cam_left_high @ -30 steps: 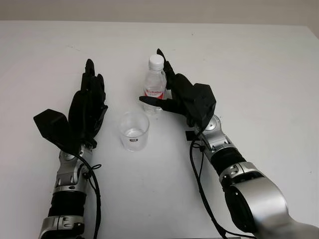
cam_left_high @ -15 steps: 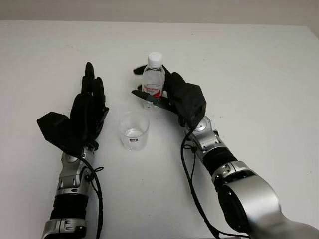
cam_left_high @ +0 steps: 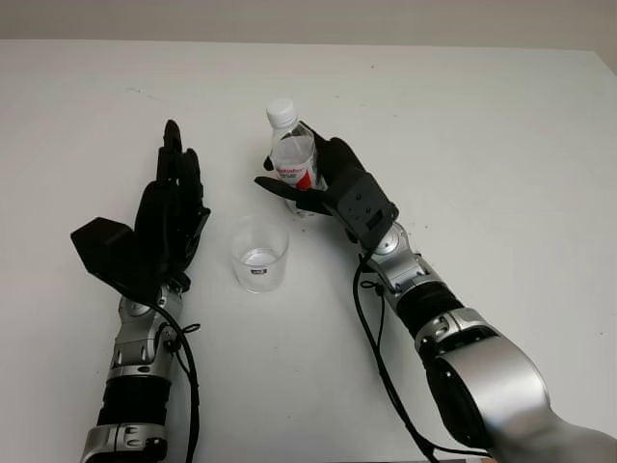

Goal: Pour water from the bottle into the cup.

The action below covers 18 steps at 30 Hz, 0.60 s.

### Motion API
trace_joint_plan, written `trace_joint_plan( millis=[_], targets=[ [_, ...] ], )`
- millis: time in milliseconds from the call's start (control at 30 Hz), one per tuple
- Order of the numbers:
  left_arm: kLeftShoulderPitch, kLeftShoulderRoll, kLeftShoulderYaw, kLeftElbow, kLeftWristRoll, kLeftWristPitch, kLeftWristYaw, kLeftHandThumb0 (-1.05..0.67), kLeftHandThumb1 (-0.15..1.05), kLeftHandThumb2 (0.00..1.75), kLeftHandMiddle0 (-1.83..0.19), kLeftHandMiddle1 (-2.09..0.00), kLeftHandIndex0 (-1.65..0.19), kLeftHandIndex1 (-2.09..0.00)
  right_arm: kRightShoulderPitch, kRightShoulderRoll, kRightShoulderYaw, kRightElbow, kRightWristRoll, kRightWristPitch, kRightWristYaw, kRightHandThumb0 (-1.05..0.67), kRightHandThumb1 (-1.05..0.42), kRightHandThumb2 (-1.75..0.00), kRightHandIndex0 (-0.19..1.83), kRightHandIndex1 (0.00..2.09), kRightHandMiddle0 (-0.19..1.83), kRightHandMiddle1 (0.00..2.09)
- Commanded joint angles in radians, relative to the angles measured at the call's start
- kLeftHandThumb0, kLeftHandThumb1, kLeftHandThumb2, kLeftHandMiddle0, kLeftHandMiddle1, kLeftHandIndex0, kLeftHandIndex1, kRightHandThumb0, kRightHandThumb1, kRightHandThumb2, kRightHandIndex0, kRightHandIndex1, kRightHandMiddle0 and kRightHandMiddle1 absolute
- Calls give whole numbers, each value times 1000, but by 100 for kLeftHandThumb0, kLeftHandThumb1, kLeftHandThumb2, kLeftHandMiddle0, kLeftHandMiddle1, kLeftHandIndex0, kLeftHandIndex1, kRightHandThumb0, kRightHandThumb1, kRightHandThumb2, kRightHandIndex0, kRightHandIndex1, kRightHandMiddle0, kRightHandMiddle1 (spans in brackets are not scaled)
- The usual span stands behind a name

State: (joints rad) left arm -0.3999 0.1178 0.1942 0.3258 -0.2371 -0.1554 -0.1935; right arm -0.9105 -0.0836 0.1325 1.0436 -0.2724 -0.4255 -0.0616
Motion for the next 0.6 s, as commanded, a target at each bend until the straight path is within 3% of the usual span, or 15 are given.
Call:
trace_joint_plan(
  millis=[0,233,567],
  targets=[
    [-4,5,-1,-20,-3,4,-4,-83,105,67,18,-5,19,-3,-2,-39,0,-26,-13,-9,-22,-44,-105,-37,125,209,100,209],
    [-11,7,-2,-22,-6,7,-14,-83,105,67,18,-5,19,-4,-53,-180,66,-44,-181,-69,-193,-42,-105,-36,120,209,88,209],
    [-15,4,-9,-13,1,-6,-12,-83,105,67,18,-5,19,-3,-116,-321,221,-39,-449,-121,-442,-46,-105,-30,139,209,99,209]
  ],
)
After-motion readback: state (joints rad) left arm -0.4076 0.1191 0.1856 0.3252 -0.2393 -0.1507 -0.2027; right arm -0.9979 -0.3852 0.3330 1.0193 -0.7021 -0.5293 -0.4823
